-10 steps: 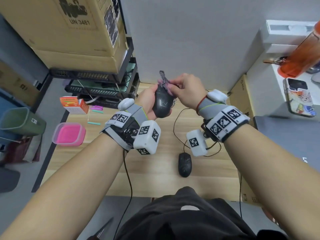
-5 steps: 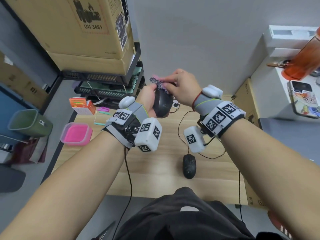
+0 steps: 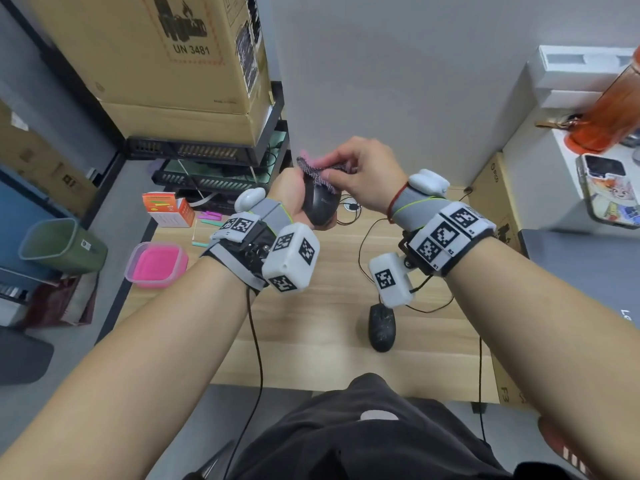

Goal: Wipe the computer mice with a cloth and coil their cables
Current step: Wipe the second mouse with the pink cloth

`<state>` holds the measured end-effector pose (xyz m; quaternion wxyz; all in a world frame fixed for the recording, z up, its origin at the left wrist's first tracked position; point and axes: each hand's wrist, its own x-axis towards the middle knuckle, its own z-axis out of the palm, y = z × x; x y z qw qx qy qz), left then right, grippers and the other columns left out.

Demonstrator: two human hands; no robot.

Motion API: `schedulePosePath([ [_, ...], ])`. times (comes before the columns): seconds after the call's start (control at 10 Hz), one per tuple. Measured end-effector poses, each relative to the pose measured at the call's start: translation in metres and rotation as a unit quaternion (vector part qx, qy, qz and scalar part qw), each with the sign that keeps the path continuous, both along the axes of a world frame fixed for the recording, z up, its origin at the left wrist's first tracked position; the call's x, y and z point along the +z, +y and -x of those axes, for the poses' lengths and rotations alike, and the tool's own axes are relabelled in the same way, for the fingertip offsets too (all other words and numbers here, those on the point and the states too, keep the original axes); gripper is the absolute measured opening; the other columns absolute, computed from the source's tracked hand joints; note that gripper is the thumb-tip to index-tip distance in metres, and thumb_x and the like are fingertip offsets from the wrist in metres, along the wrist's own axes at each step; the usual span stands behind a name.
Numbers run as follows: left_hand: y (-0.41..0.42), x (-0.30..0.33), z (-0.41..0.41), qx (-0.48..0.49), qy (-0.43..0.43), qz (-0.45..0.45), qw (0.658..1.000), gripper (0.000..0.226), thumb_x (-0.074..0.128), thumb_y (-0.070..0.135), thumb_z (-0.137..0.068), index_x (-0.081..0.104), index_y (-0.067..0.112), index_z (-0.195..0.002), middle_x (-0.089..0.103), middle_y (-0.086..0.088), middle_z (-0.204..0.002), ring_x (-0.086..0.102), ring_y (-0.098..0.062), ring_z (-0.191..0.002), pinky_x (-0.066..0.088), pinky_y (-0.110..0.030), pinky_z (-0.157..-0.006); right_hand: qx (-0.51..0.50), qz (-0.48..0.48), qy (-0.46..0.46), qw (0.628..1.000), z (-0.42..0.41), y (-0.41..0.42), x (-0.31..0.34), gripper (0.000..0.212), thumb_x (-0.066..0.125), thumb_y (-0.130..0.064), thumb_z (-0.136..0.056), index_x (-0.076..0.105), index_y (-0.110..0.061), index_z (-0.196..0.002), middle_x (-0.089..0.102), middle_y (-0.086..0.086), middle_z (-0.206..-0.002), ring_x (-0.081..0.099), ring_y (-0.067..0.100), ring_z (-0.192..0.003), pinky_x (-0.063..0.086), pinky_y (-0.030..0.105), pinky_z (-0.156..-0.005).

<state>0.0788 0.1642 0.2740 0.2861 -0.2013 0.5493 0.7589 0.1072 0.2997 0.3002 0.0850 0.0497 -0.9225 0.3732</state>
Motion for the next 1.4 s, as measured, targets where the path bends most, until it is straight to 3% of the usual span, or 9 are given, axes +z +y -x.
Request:
schedulePosePath([
  [0.1,-0.003,-0.005,0.01,0.036,0.057,0.083,0.994,0.027,0.031,0.027,-0.102,0.054,0.014,-0.099,0.056,-0.012,-0.101,0.057,-0.027,-0.087,0.051,-0.045,-0.093,0.026,0.03,0.007,0.999,-0.008,-0.008,-0.005,0.018,0.078,-0.017,-0.078,0.077,-0.023,-0.095,0.057,-0.009,-0.085,0.051,-0.001,-0.074,0.035,0.008,-0.073],
  [0.2,-0.013,-0.007,0.017,0.017,0.066,0.125,0.99,0.029,0.037,0.024,-0.101,0.048,0.016,-0.075,0.051,-0.005,-0.075,0.051,-0.021,-0.066,0.048,-0.03,-0.071,0.095,0.024,-0.024,0.995,-0.022,-0.013,-0.014,0.019,0.084,-0.016,-0.071,0.078,-0.025,-0.087,0.056,-0.011,-0.084,0.055,0.004,-0.075,0.043,0.019,-0.074],
  [0.3,-0.015,-0.012,0.023,-0.002,0.057,0.118,0.991,0.026,0.039,0.027,-0.102,0.053,0.017,-0.082,0.056,-0.006,-0.087,0.057,-0.028,-0.091,0.048,-0.046,-0.096,0.095,0.037,-0.059,0.993,-0.023,-0.005,-0.018,0.023,0.086,-0.014,-0.068,0.076,-0.029,-0.082,0.063,-0.005,-0.085,0.061,0.015,-0.079,0.049,0.026,-0.075],
  [0.4,-0.007,-0.007,0.014,0.009,-0.005,0.015,1.0,0.038,0.031,0.033,-0.102,0.059,0.013,-0.117,0.061,-0.016,-0.116,0.061,-0.033,-0.102,0.05,-0.049,-0.086,0.026,0.058,-0.043,0.997,-0.013,0.006,-0.017,0.022,0.083,-0.012,-0.071,0.073,-0.029,-0.08,0.062,-0.011,-0.071,0.058,0.002,-0.064,0.045,0.022,-0.067],
  [0.6,0.0,-0.012,0.013,-0.002,-0.021,-0.031,0.999,0.03,0.031,0.024,-0.103,0.05,0.013,-0.082,0.054,-0.008,-0.084,0.051,-0.024,-0.068,0.045,-0.032,-0.065,0.04,0.068,-0.041,0.996,-0.006,-0.005,-0.009,0.02,0.082,-0.016,-0.073,0.072,-0.033,-0.078,0.062,-0.014,-0.076,0.056,0.0,-0.066,0.044,0.016,-0.068],
  [0.8,-0.011,-0.013,0.02,0.007,-0.013,-0.106,0.994,0.044,0.028,0.031,-0.105,0.053,0.002,-0.127,0.055,-0.025,-0.133,0.057,-0.039,-0.121,0.05,-0.052,-0.091,0.107,0.073,-0.084,0.988,-0.006,-0.005,-0.016,0.024,0.085,-0.009,-0.07,0.074,-0.03,-0.077,0.065,-0.013,-0.076,0.063,0.004,-0.073,0.052,0.019,-0.073],
  [1.0,-0.007,-0.009,0.008,-0.072,-0.025,-0.087,0.993,0.027,0.043,0.031,-0.097,0.059,0.012,-0.086,0.058,-0.008,-0.079,0.053,-0.021,-0.062,0.044,-0.028,-0.058,-0.047,0.138,-0.07,0.987,0.014,0.018,-0.023,0.011,0.076,-0.009,-0.082,0.072,-0.016,-0.089,0.074,0.012,-0.079,0.071,0.027,-0.072,0.059,0.042,-0.078],
  [1.2,-0.011,-0.004,0.012,-0.055,-0.032,-0.148,0.987,0.035,0.028,0.024,-0.099,0.057,0.005,-0.095,0.059,-0.017,-0.093,0.064,-0.027,-0.056,0.053,-0.031,-0.054,0.056,0.075,-0.065,0.994,0.001,-0.002,-0.019,0.025,0.083,-0.019,-0.073,0.069,-0.039,-0.071,0.068,-0.016,-0.075,0.06,-0.006,-0.069,0.05,0.018,-0.074],
  [1.4,-0.016,-0.005,0.013,-0.084,-0.012,-0.076,0.994,0.029,0.041,0.035,-0.098,0.061,0.014,-0.095,0.062,-0.009,-0.087,0.056,-0.022,-0.064,0.047,-0.028,-0.059,0.011,0.113,-0.061,0.992,0.011,0.014,-0.017,0.014,0.077,-0.01,-0.08,0.071,-0.021,-0.085,0.065,-0.009,-0.072,0.056,0.0,-0.061,0.049,0.019,-0.068],
])
